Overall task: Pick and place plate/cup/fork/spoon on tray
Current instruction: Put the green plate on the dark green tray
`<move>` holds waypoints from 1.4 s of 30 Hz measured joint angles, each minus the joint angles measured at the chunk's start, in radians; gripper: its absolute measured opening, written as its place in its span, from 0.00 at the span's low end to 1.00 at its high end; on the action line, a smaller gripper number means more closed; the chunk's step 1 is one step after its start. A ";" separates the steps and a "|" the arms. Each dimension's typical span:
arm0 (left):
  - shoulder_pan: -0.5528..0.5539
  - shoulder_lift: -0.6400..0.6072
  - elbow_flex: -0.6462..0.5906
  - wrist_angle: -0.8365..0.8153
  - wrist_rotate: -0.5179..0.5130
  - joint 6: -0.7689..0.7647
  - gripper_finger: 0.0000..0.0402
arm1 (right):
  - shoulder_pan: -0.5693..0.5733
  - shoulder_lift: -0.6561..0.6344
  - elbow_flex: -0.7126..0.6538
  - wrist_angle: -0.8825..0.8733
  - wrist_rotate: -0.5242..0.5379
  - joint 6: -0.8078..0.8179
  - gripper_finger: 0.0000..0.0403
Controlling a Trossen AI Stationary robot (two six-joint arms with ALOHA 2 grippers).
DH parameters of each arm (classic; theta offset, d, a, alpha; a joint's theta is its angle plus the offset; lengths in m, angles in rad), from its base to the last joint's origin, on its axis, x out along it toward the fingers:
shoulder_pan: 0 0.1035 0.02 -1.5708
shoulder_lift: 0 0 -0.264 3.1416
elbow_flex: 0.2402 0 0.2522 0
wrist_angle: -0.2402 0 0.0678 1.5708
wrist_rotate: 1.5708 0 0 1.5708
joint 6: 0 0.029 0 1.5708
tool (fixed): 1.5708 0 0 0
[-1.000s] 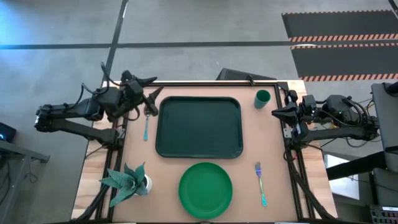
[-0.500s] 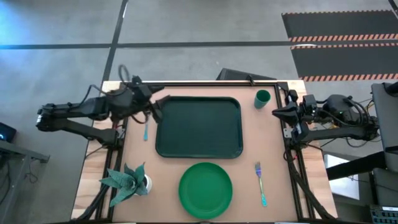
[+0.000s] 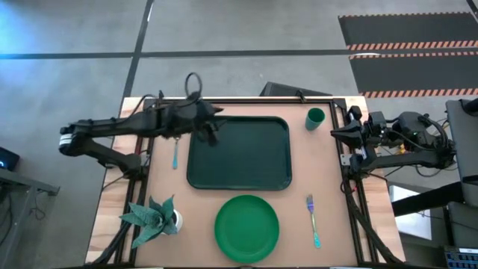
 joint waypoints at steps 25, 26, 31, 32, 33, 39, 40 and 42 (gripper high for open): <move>0.137 0.207 0.274 -0.026 0.212 0.173 0.43 | 0.000 0.008 -0.001 -0.302 0.332 0.219 0.06; 0.137 0.188 0.268 -0.037 0.211 0.173 0.43 | 0.000 0.009 -0.001 -0.310 0.341 0.230 0.06; 0.137 0.120 0.236 -0.057 0.210 0.171 0.43 | 0.000 0.010 -0.001 -0.241 0.317 0.212 0.06; 0.137 0.114 0.232 -0.060 0.210 0.170 0.43 | 0.000 0.010 -0.001 -0.200 0.298 0.186 0.06; 0.137 0.110 0.230 -0.063 0.210 0.166 0.43 | 0.000 0.010 -0.001 -0.153 0.271 0.150 0.06; 0.136 0.110 0.154 -0.070 0.401 0.059 0.41 | 0.000 0.009 -0.001 0.124 0.052 -0.025 0.06; 0.131 0.118 0.136 -0.068 0.446 0.028 0.40 | 0.000 0.006 -0.001 0.138 0.032 -0.037 0.06; 0.118 0.126 0.094 -0.068 0.498 -0.033 0.39 | 0.000 0.002 -0.001 0.136 0.024 -0.043 0.06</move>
